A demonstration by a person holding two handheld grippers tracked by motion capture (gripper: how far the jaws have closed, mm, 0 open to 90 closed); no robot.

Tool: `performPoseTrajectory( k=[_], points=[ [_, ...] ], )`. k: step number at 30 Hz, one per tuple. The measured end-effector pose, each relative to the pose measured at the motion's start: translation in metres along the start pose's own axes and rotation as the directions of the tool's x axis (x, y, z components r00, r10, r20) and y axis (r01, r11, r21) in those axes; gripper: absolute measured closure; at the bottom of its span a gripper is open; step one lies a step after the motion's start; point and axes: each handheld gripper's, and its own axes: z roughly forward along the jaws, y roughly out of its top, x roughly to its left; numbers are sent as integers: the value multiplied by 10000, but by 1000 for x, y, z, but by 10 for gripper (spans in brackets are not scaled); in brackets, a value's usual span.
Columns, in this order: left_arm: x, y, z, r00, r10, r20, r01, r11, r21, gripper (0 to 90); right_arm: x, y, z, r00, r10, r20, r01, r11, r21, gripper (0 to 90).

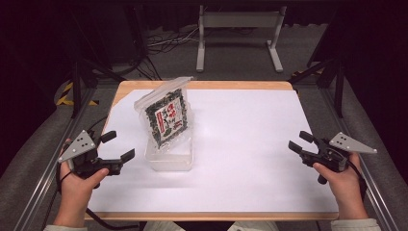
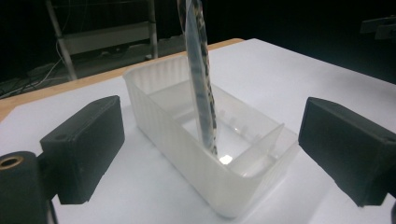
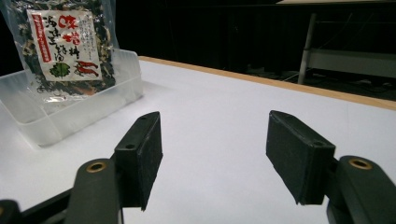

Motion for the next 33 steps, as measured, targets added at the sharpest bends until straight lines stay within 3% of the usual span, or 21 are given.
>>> performPoseTrajectory(
  k=[6,11,14,19,26,33],
  points=[
    [3,-22,2,9999,-104,-107,106,9997,199,81,-2,-11,-3,10000,21,33,-21,9999,105,362],
    [9,-43,9,9985,-521,-155,522,9986,69,81,-4,-23,-3,10000,99,9,-99,9994,337,351],
    [11,-54,14,9976,-635,-258,644,9973,345,82,-6,-30,-3,9999,119,72,-121,9991,408,351],
    [11,-65,20,9979,-555,-319,571,9969,535,85,-9,-43,-3,9996,259,86,-263,9980,569,349],
    [9,-80,29,9983,-532,-246,558,9912,1204,88,-6,-60,0,9995,324,16,-324,9944,1002,348],
    [7,-86,35,9973,-732,-36,730,9871,1426,90,-2,-63,4,10000,81,-39,-75,9909,1346,348]
  ],
)
